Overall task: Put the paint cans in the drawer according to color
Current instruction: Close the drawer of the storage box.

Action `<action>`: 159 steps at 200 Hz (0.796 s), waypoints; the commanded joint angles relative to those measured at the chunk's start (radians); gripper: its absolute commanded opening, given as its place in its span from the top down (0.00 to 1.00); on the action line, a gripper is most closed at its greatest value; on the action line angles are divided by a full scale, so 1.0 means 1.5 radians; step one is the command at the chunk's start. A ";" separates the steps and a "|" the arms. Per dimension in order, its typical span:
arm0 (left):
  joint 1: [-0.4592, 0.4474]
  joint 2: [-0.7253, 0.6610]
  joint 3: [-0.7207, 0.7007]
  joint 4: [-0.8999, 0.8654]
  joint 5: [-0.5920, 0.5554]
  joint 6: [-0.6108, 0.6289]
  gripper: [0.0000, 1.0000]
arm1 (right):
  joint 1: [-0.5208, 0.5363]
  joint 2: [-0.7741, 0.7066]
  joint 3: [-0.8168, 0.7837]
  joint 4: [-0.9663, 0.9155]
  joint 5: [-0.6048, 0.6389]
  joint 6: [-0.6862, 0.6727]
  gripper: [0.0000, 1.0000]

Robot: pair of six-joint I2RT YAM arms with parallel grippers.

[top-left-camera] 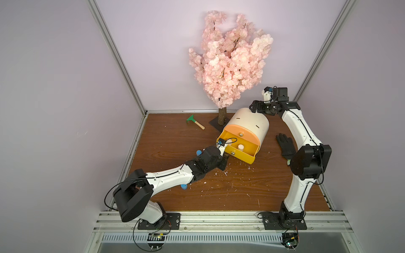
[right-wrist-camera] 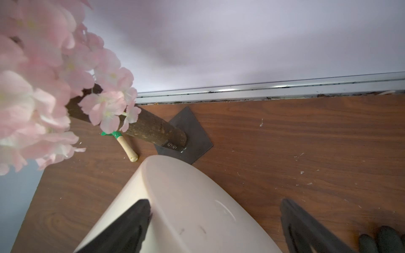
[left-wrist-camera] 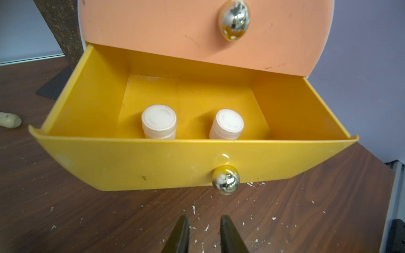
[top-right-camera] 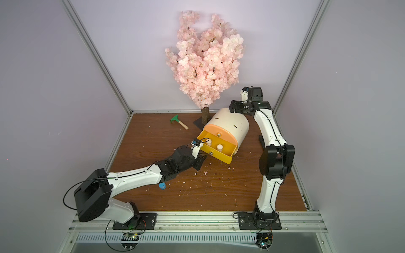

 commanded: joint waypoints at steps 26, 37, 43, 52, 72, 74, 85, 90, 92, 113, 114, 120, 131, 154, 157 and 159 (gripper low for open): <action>-0.005 0.052 0.051 0.071 -0.054 0.046 0.74 | 0.007 -0.020 0.001 -0.008 -0.045 -0.033 0.02; -0.005 0.068 0.062 0.078 -0.057 0.053 0.74 | 0.007 -0.021 -0.001 -0.009 -0.045 -0.034 0.02; -0.005 0.075 0.067 0.082 -0.060 0.058 0.75 | 0.008 -0.022 -0.003 -0.009 -0.045 -0.035 0.02; -0.005 0.088 0.073 0.090 -0.064 0.064 0.75 | 0.008 -0.022 -0.007 -0.009 -0.045 -0.037 0.02; -0.005 0.109 0.080 0.115 -0.077 0.079 0.75 | 0.008 -0.024 -0.015 -0.010 -0.042 -0.040 0.02; -0.005 0.111 0.080 0.118 -0.078 0.081 0.75 | 0.008 -0.024 -0.015 -0.009 -0.042 -0.041 0.02; -0.005 0.123 0.080 0.136 -0.083 0.087 0.76 | 0.009 -0.023 -0.016 -0.014 -0.045 -0.043 0.02; -0.005 0.129 0.082 0.141 -0.085 0.089 0.76 | 0.009 -0.023 -0.016 -0.015 -0.045 -0.043 0.02; -0.005 0.131 0.083 0.143 -0.085 0.090 0.76 | 0.009 -0.023 -0.018 -0.015 -0.045 -0.043 0.02; -0.005 0.157 0.101 0.154 -0.087 0.097 0.75 | 0.010 -0.024 -0.019 -0.017 -0.040 -0.048 0.02; -0.005 0.158 0.103 0.154 -0.087 0.097 0.75 | 0.010 -0.024 -0.020 -0.017 -0.040 -0.047 0.02; -0.005 0.167 0.108 0.153 -0.086 0.099 0.75 | 0.010 -0.024 -0.020 -0.017 -0.038 -0.048 0.02; -0.006 0.178 0.116 0.158 -0.083 0.101 0.75 | 0.010 -0.025 -0.022 -0.017 -0.037 -0.050 0.02; -0.005 0.196 0.127 0.178 -0.086 0.103 0.75 | 0.010 -0.024 -0.021 -0.023 -0.033 -0.055 0.02; -0.006 0.200 0.130 0.178 -0.086 0.103 0.75 | 0.010 -0.024 -0.021 -0.023 -0.032 -0.055 0.02; -0.005 0.202 0.132 0.178 -0.086 0.104 0.75 | 0.010 -0.024 -0.021 -0.023 -0.032 -0.056 0.02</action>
